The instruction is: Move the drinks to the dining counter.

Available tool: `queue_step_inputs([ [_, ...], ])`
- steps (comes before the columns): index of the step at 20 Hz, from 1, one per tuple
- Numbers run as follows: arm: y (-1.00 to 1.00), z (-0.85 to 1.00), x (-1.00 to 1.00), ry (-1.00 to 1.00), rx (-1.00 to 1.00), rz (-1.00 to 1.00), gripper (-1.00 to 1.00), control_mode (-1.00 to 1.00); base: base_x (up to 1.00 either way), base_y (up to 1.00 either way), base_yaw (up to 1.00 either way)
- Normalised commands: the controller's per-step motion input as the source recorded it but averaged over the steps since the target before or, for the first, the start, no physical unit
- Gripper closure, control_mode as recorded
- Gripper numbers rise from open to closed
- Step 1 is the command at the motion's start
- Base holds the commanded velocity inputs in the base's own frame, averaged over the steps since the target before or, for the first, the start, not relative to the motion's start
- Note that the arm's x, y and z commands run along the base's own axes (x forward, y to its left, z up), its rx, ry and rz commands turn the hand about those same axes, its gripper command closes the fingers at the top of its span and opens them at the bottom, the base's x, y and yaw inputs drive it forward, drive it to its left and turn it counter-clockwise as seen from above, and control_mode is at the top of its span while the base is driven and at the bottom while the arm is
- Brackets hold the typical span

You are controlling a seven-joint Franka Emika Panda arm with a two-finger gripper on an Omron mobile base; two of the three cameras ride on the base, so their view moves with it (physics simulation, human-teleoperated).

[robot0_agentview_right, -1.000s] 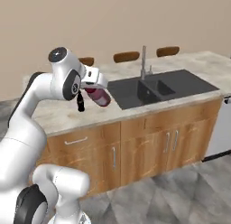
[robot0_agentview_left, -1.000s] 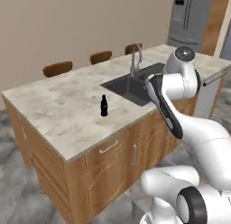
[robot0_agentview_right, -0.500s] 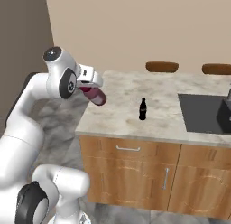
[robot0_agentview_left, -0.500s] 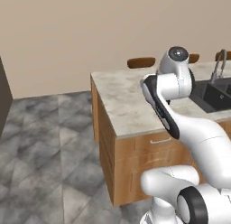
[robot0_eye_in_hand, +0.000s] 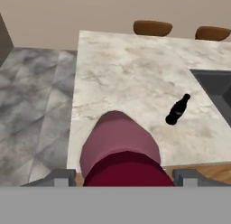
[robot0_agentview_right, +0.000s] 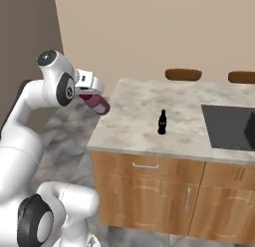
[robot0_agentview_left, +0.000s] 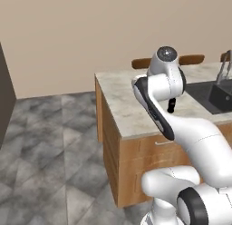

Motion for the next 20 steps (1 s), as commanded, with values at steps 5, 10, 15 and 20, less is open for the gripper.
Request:
queue_step_inputs([
  [5,0.0,0.0,0.0,0.0,0.0,0.0,1.0,1.0,0.7,0.0,0.0],
  [10,0.0,0.0,0.0,0.0,0.0,0.0,1.0,1.0,0.88,0.0,0.0],
  [15,-0.03,0.0,0.07,0.07,0.03,0.0,1.0,-1.0,0.58,-0.02,0.0],
  [20,-0.23,-0.08,0.31,0.41,0.18,0.0,1.0,-1.0,0.0,0.0,0.0],
])
